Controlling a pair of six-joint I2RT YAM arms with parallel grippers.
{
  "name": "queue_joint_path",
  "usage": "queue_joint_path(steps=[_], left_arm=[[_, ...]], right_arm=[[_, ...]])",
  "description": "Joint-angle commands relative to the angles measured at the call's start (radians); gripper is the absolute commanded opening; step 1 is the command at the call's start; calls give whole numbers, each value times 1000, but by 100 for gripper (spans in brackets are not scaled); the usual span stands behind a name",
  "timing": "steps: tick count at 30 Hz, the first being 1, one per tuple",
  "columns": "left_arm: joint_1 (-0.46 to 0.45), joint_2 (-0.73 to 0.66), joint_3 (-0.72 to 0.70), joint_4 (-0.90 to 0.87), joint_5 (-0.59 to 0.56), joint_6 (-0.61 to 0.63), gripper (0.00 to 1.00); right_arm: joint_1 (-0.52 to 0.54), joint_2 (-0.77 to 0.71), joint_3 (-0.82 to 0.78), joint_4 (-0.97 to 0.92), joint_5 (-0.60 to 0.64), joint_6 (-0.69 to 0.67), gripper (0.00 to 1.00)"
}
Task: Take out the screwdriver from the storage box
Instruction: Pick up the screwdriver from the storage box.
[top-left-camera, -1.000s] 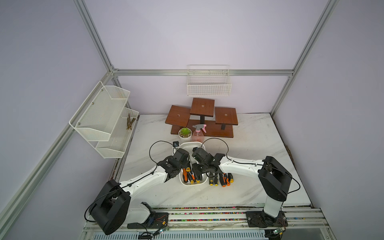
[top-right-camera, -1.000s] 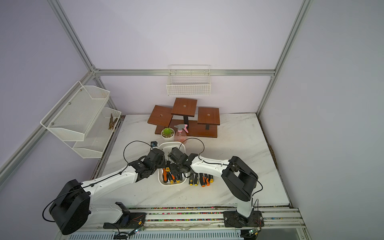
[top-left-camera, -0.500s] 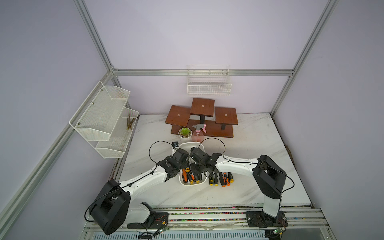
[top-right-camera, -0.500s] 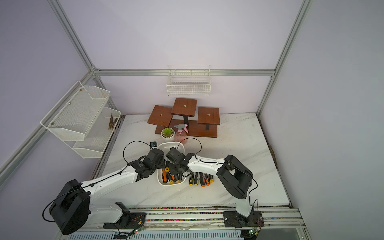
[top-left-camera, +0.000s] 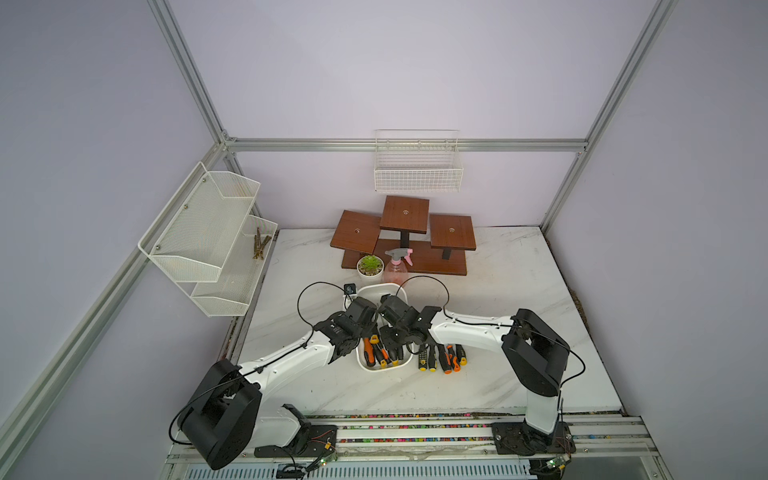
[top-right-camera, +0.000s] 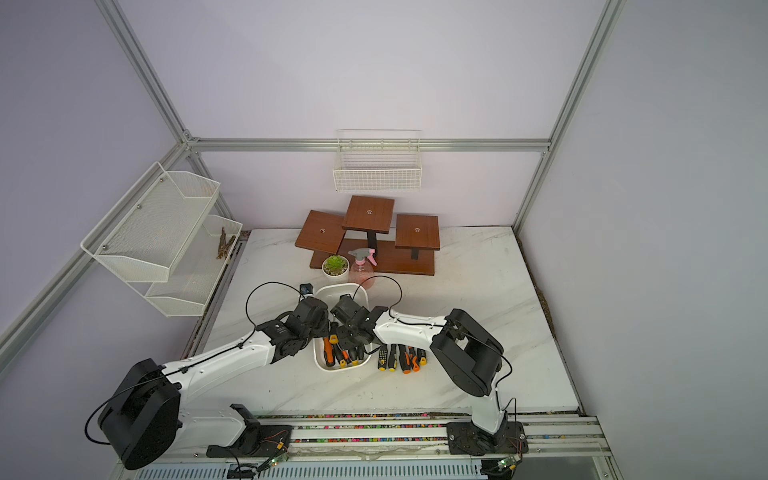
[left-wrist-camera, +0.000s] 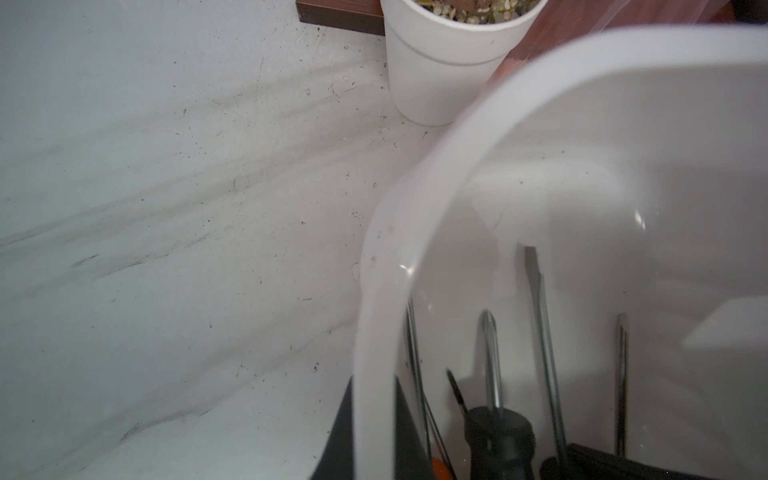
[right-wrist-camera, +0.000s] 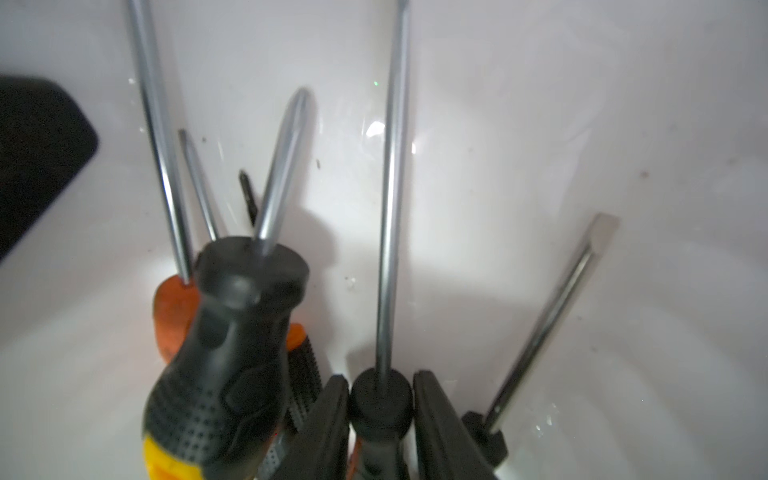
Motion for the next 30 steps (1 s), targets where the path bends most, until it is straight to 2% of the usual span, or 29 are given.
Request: queue_joint_path(steps=[1,8,12,30], left_arm=[[-3,-37,34,50,-4,21,0],[-3,-36,34,50,-6,20,0],[-3,-35,35,51,-5,20,0],[-3,3,32,72,-2,11,0]], right_arm=[[-8,57,-2,4,20,4,30],[-11,57,-6,13,7,8,19],[-12,40,-14,33,-10,10,0],[-14,-136,-101,125,-87,25,0]])
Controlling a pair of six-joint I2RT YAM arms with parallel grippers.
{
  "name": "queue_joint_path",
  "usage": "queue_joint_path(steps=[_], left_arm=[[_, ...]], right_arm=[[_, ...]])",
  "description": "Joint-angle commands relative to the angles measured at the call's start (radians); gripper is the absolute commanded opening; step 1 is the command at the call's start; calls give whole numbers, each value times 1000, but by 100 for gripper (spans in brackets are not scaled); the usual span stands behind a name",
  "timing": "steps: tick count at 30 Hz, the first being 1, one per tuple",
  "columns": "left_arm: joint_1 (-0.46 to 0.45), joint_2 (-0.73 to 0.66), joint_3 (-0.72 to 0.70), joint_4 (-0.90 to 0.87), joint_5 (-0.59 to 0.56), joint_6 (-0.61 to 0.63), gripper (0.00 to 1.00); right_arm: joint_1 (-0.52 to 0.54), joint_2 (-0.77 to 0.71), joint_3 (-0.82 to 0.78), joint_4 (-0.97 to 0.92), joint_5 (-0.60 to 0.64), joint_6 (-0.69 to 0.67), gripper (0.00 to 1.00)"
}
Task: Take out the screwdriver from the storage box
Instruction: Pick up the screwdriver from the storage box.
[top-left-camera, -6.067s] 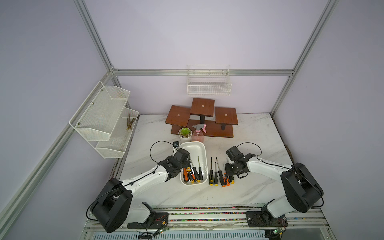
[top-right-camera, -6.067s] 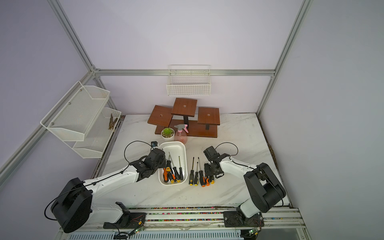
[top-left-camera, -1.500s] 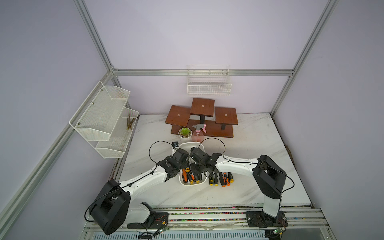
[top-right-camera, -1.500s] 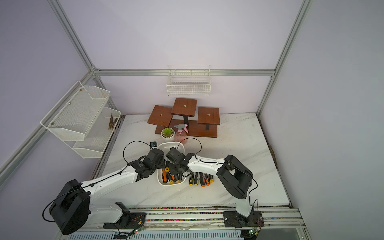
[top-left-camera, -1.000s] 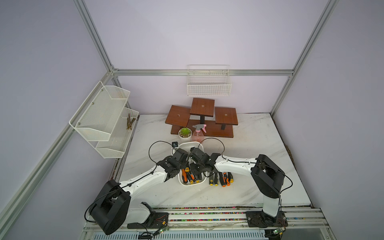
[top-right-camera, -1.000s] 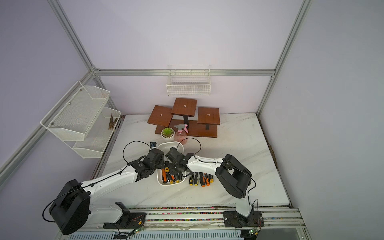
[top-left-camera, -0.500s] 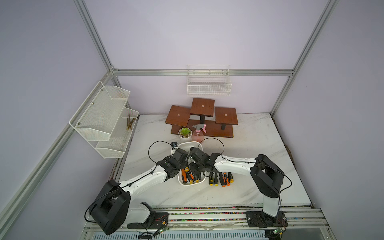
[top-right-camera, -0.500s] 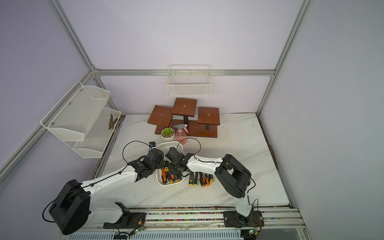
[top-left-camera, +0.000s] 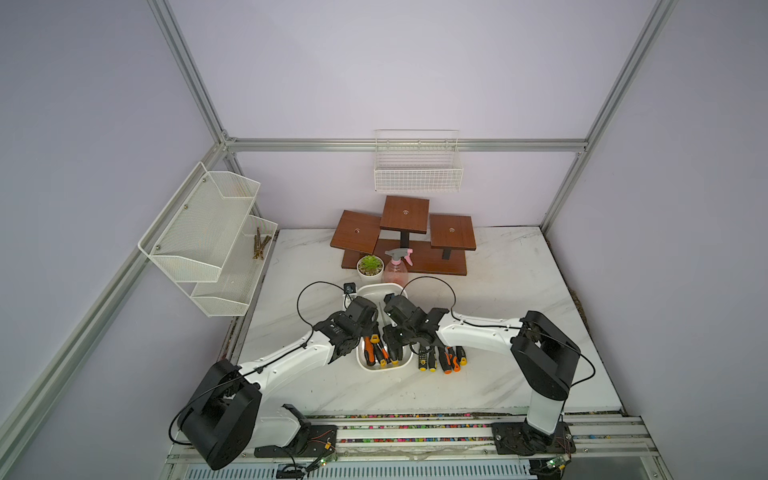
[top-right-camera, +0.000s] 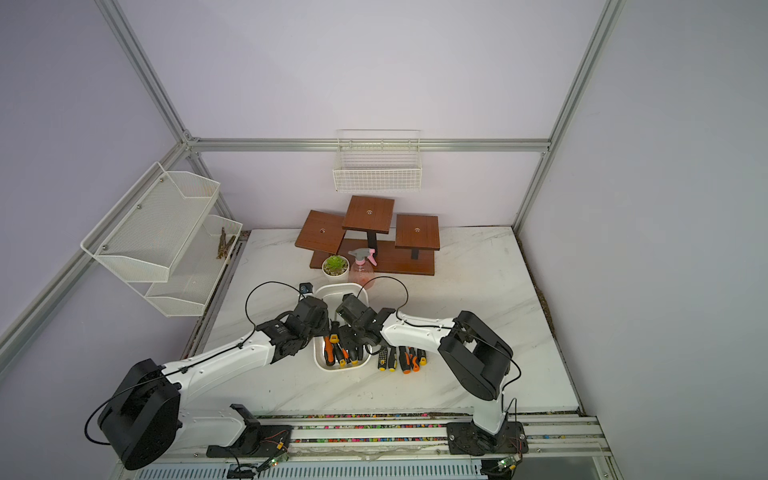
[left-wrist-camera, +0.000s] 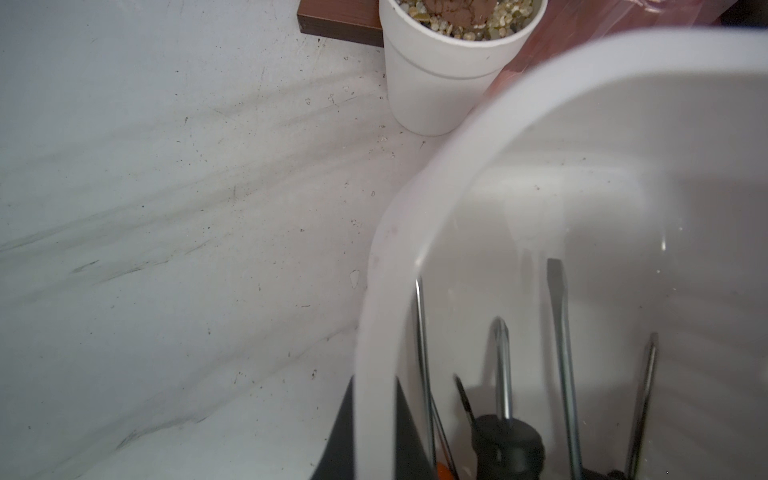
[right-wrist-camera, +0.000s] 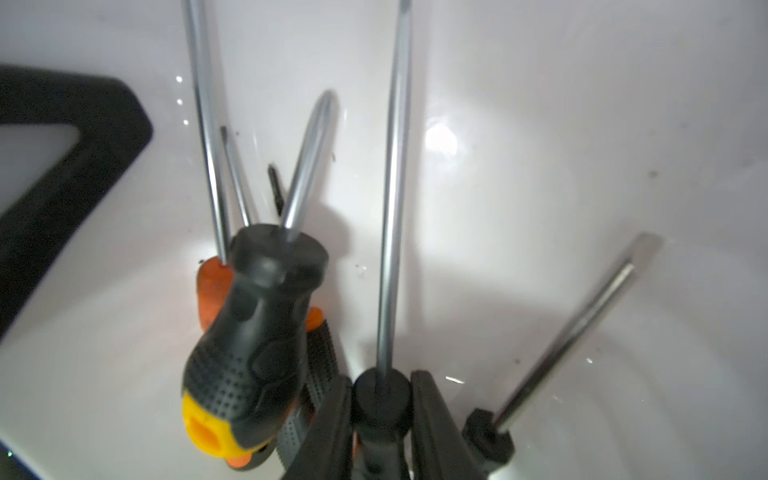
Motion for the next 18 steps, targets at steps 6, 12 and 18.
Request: queue_joint_path(steps=[6,12,18], left_arm=[[-6,7,35,43,-7,12,0],[-5,6,36,40,-8,15,0],[-5,4,39,40,-10,20,0]], right_arm=[[-5,-121,-45,56,-29,14,0],[-6,-203,-60,10,-14,2,0],[-6,-308,-92,-30,-5,-8,0]])
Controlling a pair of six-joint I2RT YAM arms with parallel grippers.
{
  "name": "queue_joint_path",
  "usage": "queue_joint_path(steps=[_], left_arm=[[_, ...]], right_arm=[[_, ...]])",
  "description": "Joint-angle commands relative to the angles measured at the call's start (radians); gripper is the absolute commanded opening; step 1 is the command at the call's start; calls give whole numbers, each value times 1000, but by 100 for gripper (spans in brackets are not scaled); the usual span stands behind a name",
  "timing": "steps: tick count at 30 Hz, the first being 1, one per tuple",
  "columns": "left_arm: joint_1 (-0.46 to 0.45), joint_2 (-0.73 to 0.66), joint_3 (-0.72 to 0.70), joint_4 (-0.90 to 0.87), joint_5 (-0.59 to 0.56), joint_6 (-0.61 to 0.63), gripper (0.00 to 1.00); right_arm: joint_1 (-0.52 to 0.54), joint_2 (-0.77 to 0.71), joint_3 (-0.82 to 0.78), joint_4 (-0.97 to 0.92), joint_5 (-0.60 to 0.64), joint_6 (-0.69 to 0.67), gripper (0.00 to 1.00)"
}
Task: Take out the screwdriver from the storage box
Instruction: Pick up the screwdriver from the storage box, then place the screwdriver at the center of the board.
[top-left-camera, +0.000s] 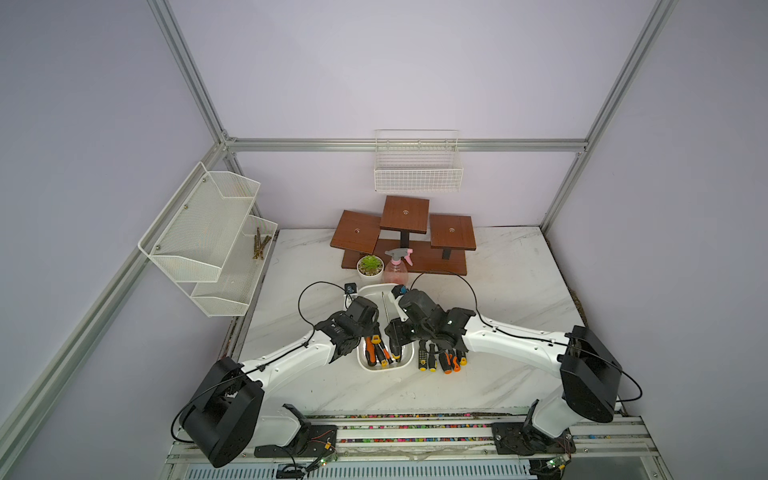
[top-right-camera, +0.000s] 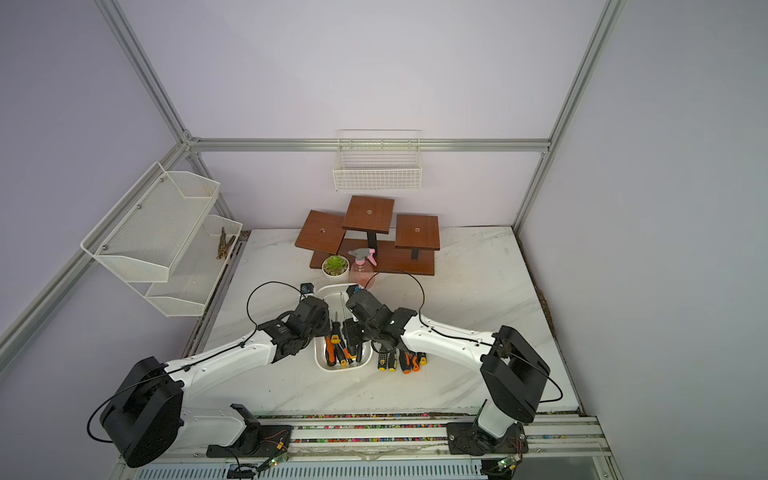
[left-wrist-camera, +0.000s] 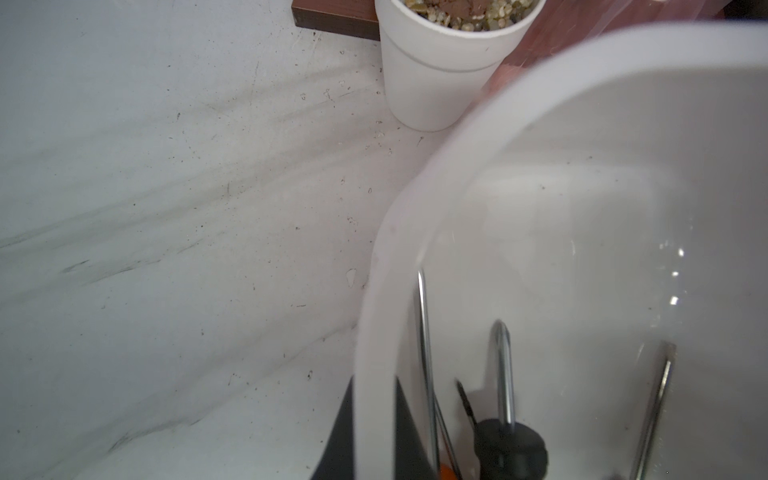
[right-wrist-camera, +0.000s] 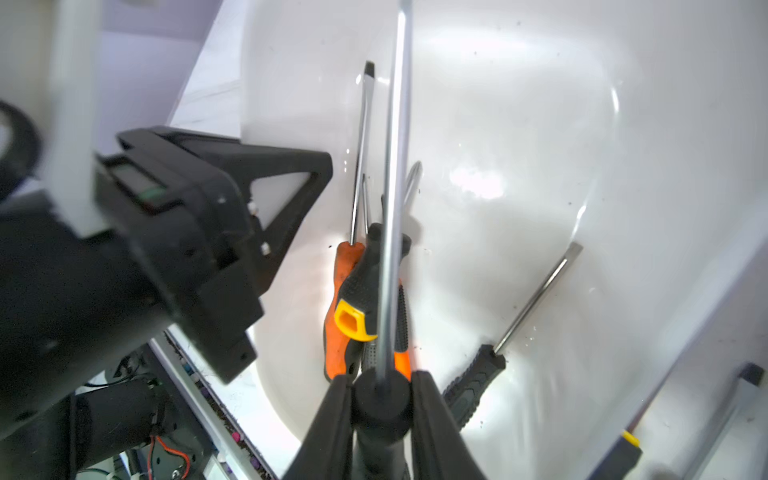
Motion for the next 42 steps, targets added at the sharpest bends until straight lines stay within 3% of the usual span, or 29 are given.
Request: queue_joint_path(steps=[1,14,26,32,42], left_arm=[[-5,-8,40,33,-14,20,0],[-3,-1,35,34,-15,18,0],[-4,-2,24,51,-12,19,0],[-2,-1,18,59,-6,21,0],[-4,-27,-2,68,1,20,0]], right_arm=[[-8,-79,-25,-36,18,-6,0],[-48,-328,-174,-100,71,28,0],[-211,-499,-293,-273,104,-22,0],[-269,-494,-294,-340,182,-68,0],[-339,-383,-300,-291,224,-111,0]])
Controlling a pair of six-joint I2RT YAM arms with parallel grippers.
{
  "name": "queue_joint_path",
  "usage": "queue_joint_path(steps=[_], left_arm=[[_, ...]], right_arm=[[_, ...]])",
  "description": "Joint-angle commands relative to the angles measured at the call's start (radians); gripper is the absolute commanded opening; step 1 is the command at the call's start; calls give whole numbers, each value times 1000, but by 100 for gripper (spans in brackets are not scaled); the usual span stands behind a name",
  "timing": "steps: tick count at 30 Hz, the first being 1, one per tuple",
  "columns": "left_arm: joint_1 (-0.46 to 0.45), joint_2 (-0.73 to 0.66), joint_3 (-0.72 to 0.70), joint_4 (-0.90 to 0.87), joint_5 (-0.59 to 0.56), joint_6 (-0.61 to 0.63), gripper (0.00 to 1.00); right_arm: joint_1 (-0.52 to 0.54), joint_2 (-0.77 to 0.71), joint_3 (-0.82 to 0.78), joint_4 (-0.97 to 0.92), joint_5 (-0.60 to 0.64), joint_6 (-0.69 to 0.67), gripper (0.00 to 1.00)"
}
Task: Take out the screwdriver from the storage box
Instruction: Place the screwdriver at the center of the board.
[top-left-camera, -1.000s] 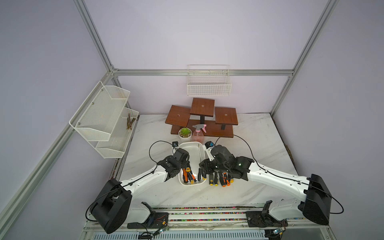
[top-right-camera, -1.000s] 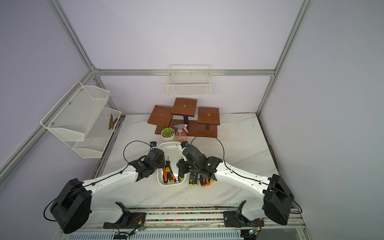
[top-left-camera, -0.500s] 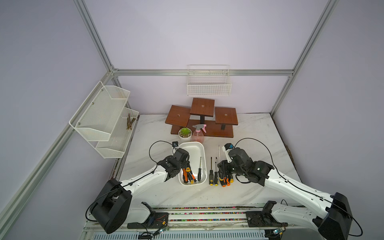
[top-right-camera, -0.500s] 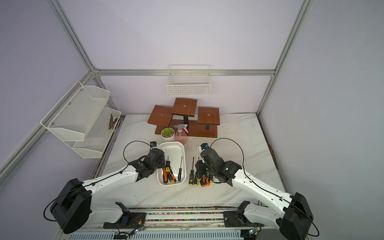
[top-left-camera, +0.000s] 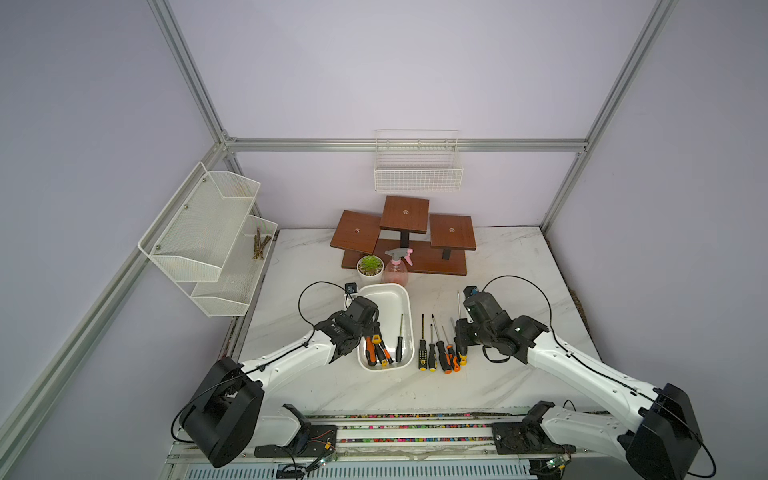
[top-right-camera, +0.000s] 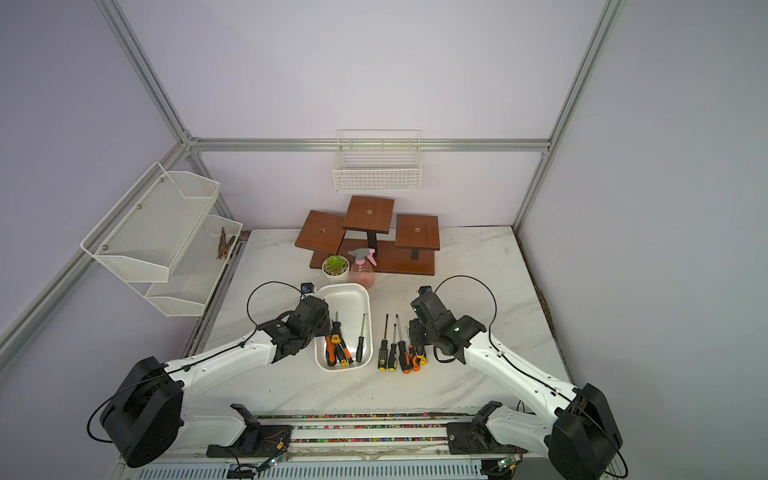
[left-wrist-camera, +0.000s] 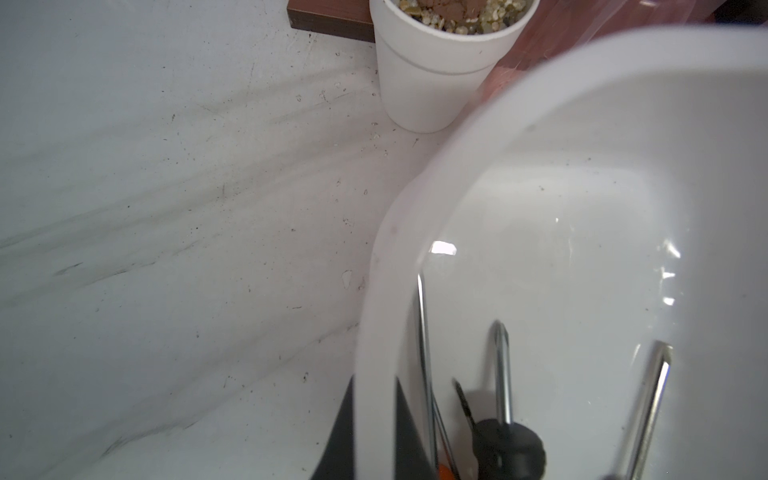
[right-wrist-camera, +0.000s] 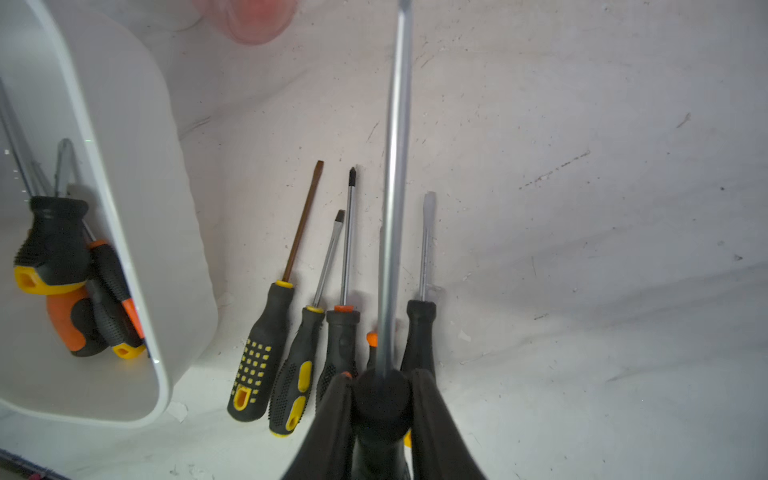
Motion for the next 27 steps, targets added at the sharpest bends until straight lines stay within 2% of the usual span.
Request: queue_joint_path(steps=[1,9,27], left_arm=[[-3,-28,-3,60,-7,18,0],[-2,-22,-8,74,-2,16,0],[-2,-6,-15,99,0,23,0]], right_arm=[[-25,21,-7,25,34,-32,0],[-68,91,12,31,75,-61,0],[-132,200,-13,61,49,-81,0]])
